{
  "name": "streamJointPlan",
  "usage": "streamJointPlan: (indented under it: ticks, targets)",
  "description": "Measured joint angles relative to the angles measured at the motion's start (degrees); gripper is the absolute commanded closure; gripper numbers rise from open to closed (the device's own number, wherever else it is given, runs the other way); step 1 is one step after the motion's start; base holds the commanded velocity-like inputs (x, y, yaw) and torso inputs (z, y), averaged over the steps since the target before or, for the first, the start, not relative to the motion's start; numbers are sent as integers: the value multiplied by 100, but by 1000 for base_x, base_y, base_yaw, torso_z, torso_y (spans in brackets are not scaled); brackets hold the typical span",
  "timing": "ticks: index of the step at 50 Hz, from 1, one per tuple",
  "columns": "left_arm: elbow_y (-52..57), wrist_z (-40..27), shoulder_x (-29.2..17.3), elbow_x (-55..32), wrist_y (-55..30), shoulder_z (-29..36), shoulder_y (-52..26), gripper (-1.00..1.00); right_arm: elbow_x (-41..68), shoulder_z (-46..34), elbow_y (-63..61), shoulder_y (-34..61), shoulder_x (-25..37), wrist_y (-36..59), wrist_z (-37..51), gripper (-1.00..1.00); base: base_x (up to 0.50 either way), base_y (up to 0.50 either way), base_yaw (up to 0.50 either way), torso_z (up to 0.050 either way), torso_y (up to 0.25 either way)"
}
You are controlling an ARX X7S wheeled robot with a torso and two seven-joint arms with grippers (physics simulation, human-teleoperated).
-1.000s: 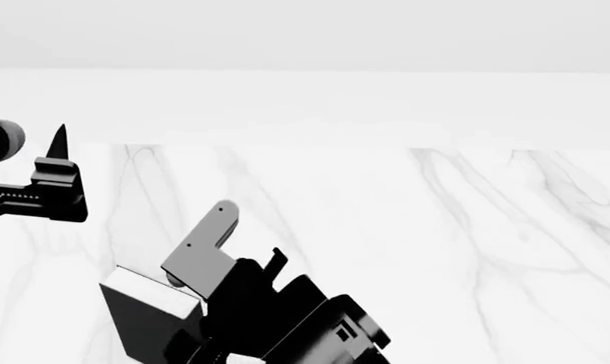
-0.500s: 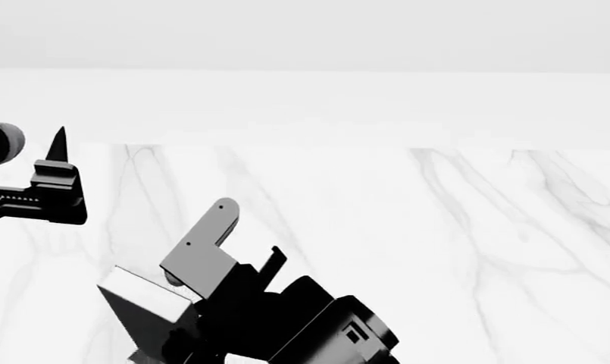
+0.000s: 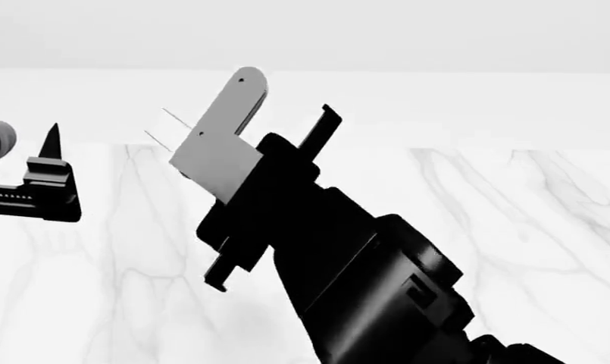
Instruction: Pick up the book on the left and place it on top of the shelf.
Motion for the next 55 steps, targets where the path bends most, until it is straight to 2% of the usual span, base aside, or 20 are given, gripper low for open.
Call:
streamJointPlan:
  ticks: [6,13,23,28,35,55]
  targets:
    - [7,-9,-5,-14,6,-10,3,-100,-777,-446,58,368,154,74,692,100,0,0,0,0,0]
    - [7,-20,-12,-24,21,-13,11,-100,-1632,-990,768,775,139,-33,1498,100,0,0,0,0,1]
    - [-1,-33,-21,-39,54,-20,42,-100,-2349,-1461,3220,1362,-421,-712,2540,100,0,0,0,0,2]
    - [-24,-34,-27,-43,81,-22,56,-100,-2432,-1637,4730,1674,-812,-996,2965,100,0,0,0,0,2]
    - [-55,-39,-34,-47,105,-15,59,-100,-2236,-2051,5924,1980,-1012,-782,3318,100,0,0,0,0,1]
    - [-50,-56,-55,-97,105,-23,79,-100,-1416,-2767,6920,2343,-667,794,3356,100,0,0,0,0,2]
